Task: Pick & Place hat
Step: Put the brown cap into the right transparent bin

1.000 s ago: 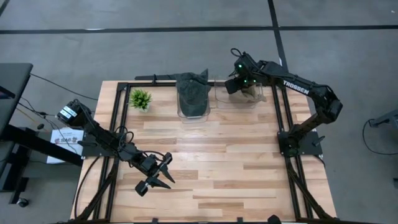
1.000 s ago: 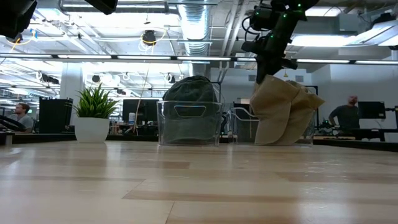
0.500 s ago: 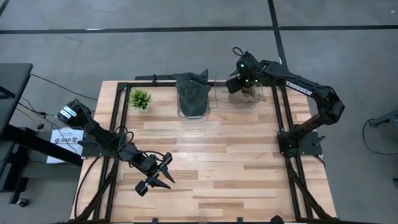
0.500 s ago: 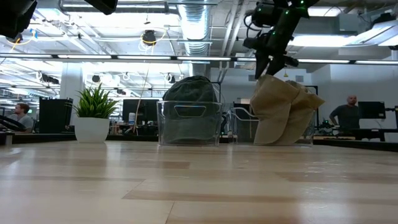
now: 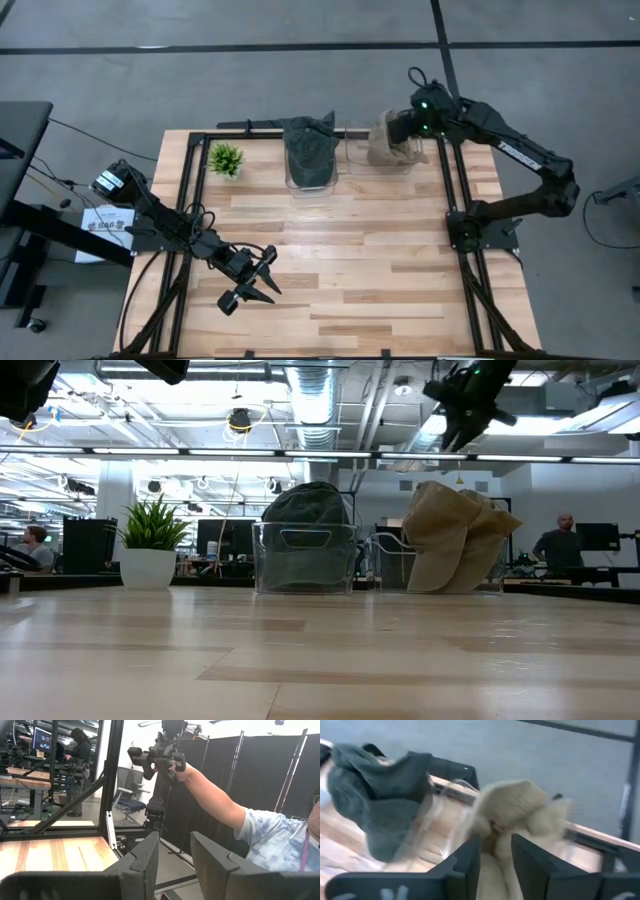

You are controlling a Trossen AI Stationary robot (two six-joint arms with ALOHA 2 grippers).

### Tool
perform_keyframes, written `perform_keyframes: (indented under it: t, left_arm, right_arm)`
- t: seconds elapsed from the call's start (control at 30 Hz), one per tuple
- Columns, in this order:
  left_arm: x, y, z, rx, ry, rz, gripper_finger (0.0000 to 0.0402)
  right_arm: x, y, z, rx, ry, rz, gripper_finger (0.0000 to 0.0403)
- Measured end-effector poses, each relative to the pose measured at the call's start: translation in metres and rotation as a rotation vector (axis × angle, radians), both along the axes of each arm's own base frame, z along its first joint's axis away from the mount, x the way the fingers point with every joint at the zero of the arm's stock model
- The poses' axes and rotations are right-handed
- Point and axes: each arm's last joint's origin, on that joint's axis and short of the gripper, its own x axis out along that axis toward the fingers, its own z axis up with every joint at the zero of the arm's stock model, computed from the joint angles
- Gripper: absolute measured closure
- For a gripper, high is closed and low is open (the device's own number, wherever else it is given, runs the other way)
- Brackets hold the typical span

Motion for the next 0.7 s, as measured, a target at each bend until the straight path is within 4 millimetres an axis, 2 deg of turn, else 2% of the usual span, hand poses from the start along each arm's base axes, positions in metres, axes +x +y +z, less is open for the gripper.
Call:
perform_keyframes:
  t: [0.27, 0.5, 0.7]
  left_arm:
    - [0.0, 0.0, 0.0, 0.0, 0.0, 0.0, 0.0291]
    - [0.0, 0.0, 0.0, 0.0, 0.0, 0.0, 0.0291]
    - [0.0, 0.0, 0.0, 0.001, 0.001, -0.001, 0.0291]
  right_arm:
    - [-0.009, 0.03, -0.004, 0.031, 0.171, 0.049, 0.0394]
    - [0.011, 0.051, -0.008, -0.023, 0.201, 0.111, 0.04]
    - [0.03, 0.061, -0.021, -0.131, 0.311, 0.049, 0.0402]
